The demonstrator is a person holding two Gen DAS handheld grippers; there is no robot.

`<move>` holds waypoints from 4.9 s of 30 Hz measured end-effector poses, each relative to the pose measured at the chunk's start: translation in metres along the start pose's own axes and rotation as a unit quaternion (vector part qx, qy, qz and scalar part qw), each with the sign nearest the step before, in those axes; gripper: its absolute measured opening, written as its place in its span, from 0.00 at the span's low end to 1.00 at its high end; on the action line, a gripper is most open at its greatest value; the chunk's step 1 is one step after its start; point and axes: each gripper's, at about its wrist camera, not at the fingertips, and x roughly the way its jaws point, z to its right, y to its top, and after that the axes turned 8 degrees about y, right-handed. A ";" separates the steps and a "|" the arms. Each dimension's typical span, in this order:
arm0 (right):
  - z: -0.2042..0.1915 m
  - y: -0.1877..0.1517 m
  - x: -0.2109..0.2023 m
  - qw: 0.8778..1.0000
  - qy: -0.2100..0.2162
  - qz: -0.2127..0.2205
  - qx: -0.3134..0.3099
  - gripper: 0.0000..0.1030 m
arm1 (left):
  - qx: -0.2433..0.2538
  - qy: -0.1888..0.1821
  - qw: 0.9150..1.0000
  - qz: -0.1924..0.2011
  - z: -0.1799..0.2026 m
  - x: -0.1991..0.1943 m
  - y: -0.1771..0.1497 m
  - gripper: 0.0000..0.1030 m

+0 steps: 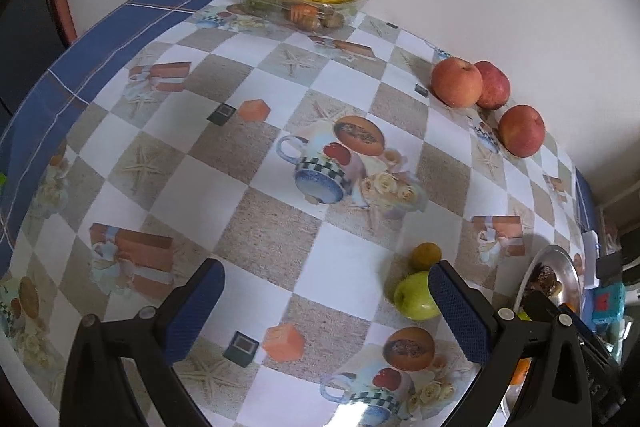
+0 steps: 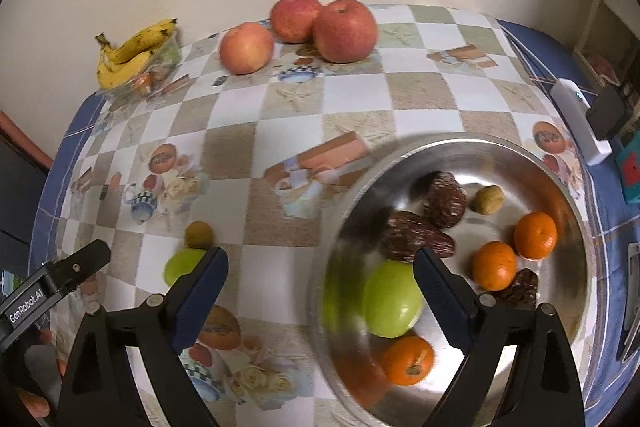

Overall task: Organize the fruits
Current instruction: 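Move both tools back toward the remaining green pear and small fruits, then grasp the large green pear with the right tool while the left tool grasps a small yellow fruit, then carry the pear with the right tool while the left tool carries the yellow fruit into the bowl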

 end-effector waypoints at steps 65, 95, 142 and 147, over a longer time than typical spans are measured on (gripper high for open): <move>-0.098 -0.032 0.086 0.985 0.005 -0.069 -0.158 0.55 | -0.054 0.036 0.994 -0.086 -0.030 0.060 -0.007 1.00; -0.057 -0.005 0.024 0.996 0.021 -0.009 -0.091 0.55 | -0.036 -0.106 0.992 -0.055 0.024 0.052 0.009 0.98; 0.114 0.005 -0.024 0.988 -0.043 0.006 0.147 0.55 | 0.245 -0.202 0.948 -0.005 0.184 0.008 -0.058 0.27; 0.114 0.003 -0.012 0.988 -0.041 -0.011 0.147 0.55 | 0.263 -0.191 0.946 -0.002 0.192 0.011 -0.067 0.27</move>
